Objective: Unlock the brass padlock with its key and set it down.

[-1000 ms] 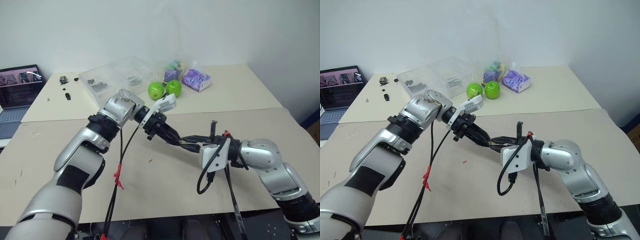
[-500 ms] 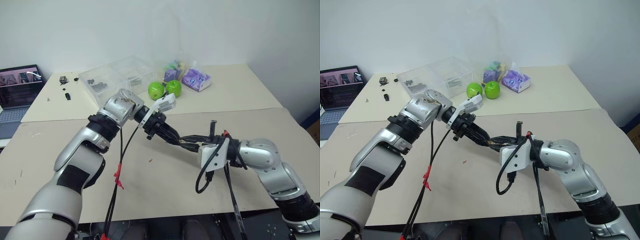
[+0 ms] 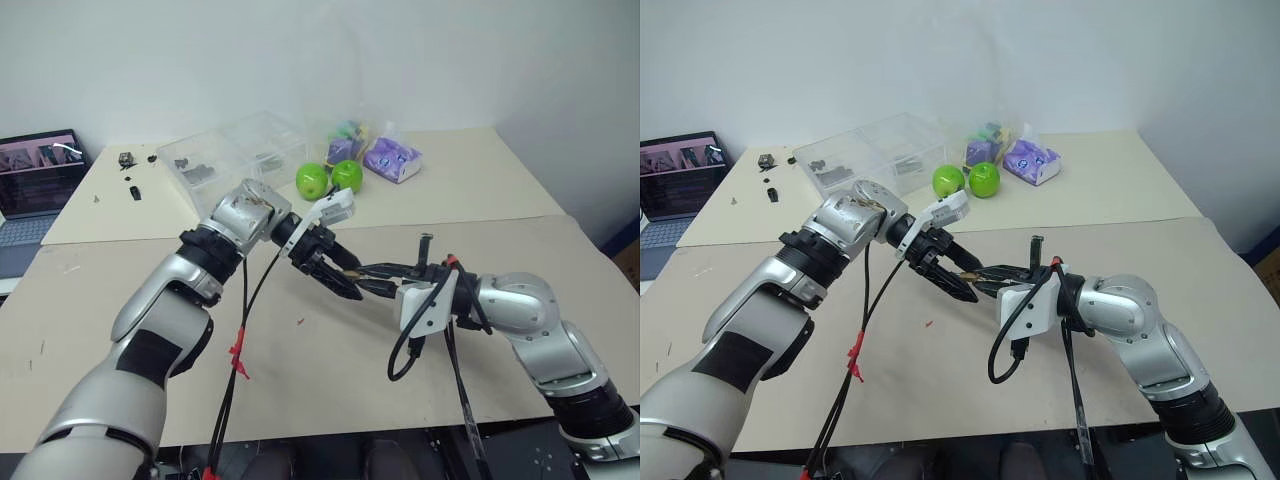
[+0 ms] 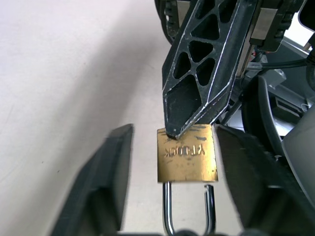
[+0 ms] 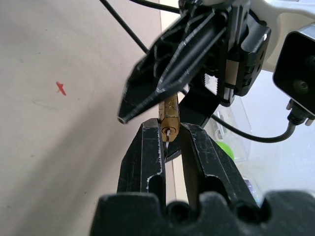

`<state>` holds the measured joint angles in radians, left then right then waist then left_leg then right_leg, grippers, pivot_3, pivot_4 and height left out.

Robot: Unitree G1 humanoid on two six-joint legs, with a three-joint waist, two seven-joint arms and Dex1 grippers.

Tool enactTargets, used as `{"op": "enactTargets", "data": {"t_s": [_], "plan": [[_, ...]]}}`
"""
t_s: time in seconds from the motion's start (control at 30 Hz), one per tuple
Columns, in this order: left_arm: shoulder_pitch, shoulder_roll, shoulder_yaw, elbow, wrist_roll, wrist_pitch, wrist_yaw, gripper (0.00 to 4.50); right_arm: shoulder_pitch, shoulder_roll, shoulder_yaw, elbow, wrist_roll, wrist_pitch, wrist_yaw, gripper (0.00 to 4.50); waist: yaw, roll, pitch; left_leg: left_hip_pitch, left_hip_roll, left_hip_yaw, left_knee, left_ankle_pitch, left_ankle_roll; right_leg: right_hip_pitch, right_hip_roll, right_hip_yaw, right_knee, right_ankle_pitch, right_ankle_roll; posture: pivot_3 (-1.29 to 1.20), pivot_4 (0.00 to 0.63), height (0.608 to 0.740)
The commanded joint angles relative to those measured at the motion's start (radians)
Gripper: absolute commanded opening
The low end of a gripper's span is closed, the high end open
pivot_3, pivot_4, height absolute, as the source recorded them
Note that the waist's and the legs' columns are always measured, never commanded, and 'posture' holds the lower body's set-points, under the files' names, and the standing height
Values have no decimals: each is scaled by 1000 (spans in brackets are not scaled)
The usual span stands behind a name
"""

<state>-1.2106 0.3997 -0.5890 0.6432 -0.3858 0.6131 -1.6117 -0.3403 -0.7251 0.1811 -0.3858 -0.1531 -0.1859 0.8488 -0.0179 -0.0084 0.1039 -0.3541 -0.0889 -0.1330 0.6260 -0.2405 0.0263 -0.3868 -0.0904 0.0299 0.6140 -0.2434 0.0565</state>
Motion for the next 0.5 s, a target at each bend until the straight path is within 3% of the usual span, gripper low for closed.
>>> {"op": "enactTargets", "data": {"t_s": [0.03,0.5], "plan": [[-28,25,2,-52,-52,18,-3,3723,-12,1,-30,-29,17,-10,-16,122,0,0,0,0,0,0,0,0,0,0,0,0,0,0,0,0,150,740],[-67,102,20,-40,-68,-45,-3,3723,11,-36,-59,32,23,-49,-16,122,-2,0,0,0,0,0,0,0,0,0,0,1,0,0,0,0,150,740]]}}
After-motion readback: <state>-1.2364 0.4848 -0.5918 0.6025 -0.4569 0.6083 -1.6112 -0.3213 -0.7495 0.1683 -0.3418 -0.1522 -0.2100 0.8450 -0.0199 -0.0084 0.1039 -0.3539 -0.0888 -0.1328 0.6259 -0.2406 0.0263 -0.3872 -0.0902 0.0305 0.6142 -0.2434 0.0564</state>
